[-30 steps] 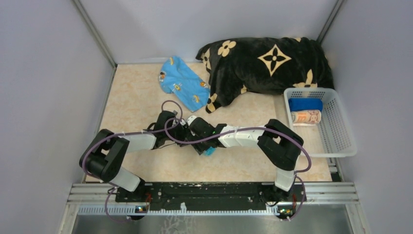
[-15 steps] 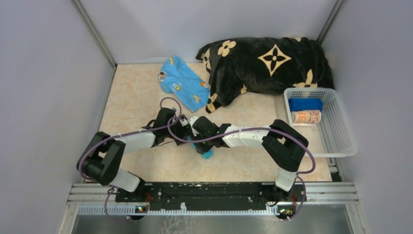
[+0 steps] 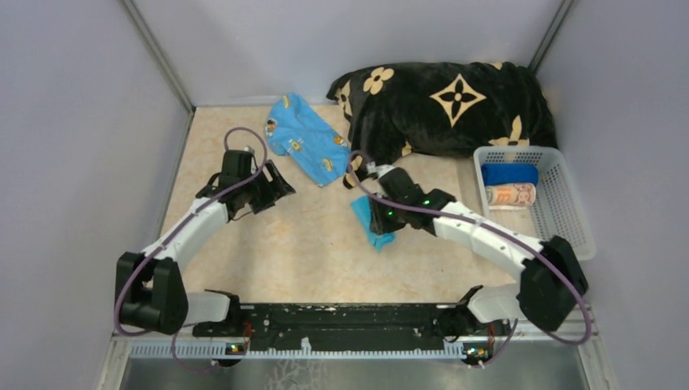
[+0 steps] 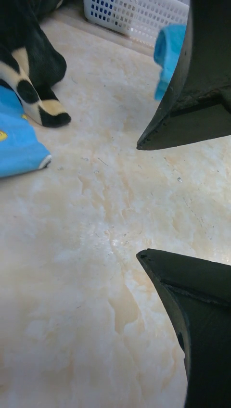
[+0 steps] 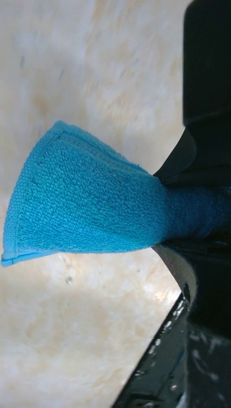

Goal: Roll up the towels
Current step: Pick up the towel at the center of the board, then place the towel in the bin.

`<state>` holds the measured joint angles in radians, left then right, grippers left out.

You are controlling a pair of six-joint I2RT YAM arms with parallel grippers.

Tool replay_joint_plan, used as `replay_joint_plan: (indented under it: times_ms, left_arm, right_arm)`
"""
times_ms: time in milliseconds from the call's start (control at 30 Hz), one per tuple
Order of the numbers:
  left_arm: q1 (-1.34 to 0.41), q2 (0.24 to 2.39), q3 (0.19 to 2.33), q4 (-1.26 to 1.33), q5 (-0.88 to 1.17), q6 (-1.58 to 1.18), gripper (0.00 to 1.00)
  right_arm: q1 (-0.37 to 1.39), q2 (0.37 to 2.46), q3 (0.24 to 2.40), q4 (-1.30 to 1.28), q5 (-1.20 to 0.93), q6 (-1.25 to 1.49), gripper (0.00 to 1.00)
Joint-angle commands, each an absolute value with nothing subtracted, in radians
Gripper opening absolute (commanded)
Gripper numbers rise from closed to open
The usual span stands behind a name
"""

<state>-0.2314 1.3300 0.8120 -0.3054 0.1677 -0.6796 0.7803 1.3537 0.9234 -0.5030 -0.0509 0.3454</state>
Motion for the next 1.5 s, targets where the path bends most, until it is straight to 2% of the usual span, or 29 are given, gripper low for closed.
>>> replay_joint_plan:
  times_ms: [0, 100, 267, 533, 700, 833, 1167, 1467]
  left_arm:
    - [-0.218, 1.221, 0.911, -0.431, 0.085, -0.511, 0.82]
    - [-0.210, 1.163, 0.944, -0.439, 0.065, -0.430, 0.85]
    - [-0.198, 1.105, 0.957, -0.448, 0.000, -0.346, 0.86]
    - [-0.198, 1.100, 0.918, -0.438, 0.000, -0.341, 0.87]
    - [-0.193, 1.112, 0.907, -0.431, 0.037, -0.353, 0.87]
    - [-0.180, 1.121, 0.900, -0.429, 0.054, -0.360, 0.87]
    - [-0.161, 1.133, 0.882, -0.426, 0.051, -0.364, 0.88]
    - [-0.124, 1.132, 0.875, -0.422, 0.030, -0.370, 0.88]
  right_arm:
    - [0.615, 1.180, 0.975, -0.698, 0.075, 0.438, 0.20]
    - [0.454, 1.106, 1.011, -0.813, 0.102, 0.440, 0.20]
    - [0.085, 1.058, 1.057, -0.919, 0.111, 0.415, 0.18]
    - [-0.328, 1.047, 1.040, -0.818, 0.088, 0.389, 0.17]
    - [-0.439, 1.097, 0.995, -0.744, 0.155, 0.509, 0.15]
    - [-0.465, 1.103, 0.927, -0.675, 0.304, 0.579, 0.15]
    - [-0.540, 1.141, 0.771, -0.553, 0.362, 0.634, 0.14]
    - [-0.539, 1.296, 0.736, -0.374, 0.202, 0.648, 0.10]
